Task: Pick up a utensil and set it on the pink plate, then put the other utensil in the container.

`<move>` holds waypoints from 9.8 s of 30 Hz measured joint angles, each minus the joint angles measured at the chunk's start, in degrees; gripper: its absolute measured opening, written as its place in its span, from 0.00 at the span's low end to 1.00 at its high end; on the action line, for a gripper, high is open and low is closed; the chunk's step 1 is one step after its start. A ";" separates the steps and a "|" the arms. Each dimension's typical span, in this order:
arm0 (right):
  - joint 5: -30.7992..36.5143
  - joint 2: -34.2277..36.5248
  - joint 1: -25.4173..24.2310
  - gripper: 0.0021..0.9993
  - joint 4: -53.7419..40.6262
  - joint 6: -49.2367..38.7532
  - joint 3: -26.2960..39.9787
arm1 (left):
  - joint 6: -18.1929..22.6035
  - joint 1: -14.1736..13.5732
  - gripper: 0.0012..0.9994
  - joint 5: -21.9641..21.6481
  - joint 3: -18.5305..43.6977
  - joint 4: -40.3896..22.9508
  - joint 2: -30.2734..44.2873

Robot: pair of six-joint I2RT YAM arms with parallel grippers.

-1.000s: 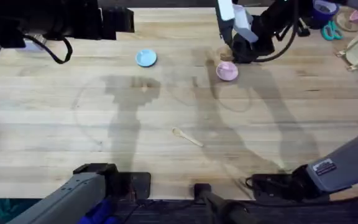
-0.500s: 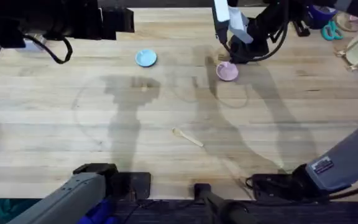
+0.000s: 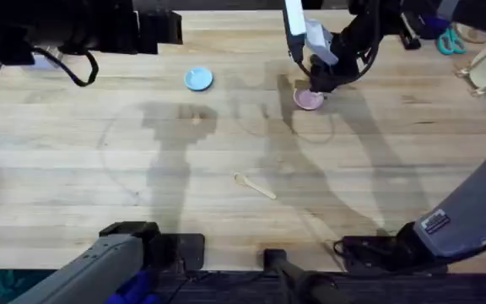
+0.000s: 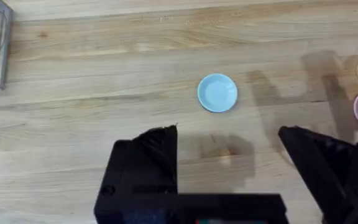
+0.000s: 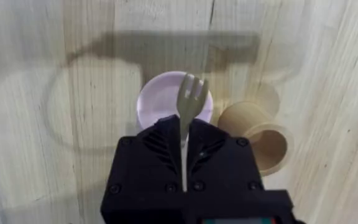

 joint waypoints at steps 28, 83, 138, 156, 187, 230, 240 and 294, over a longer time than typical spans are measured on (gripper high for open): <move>-0.83 3.44 0.00 0.03 0.23 0.31 0.00 | 0.00 0.00 0.99 0.00 0.00 0.00 0.00; 3.24 -11.68 4.40 1.00 -16.91 0.68 9.55 | 0.02 0.00 0.99 0.00 0.00 0.00 0.00; -0.66 -36.62 31.09 1.00 -3.53 57.70 -21.72 | 0.00 0.00 0.99 0.00 0.00 0.00 0.00; -2.19 -36.63 40.18 1.00 4.05 71.46 -29.22 | 0.00 0.00 0.99 0.00 0.00 -0.02 0.00; 4.03 -24.31 41.94 1.00 14.90 78.92 -34.93 | 0.00 0.00 0.99 0.00 0.00 0.00 0.00; 15.56 -18.57 49.40 1.00 11.02 95.32 -32.01 | 0.01 0.00 0.99 0.00 0.00 -0.02 0.00; 15.36 -17.38 49.62 1.00 11.55 95.40 -30.42 | 0.00 0.00 0.99 0.00 0.00 -0.02 0.00; 16.09 -15.15 54.10 0.29 10.45 99.67 -28.26 | 0.00 0.00 0.99 0.00 0.00 -0.63 0.00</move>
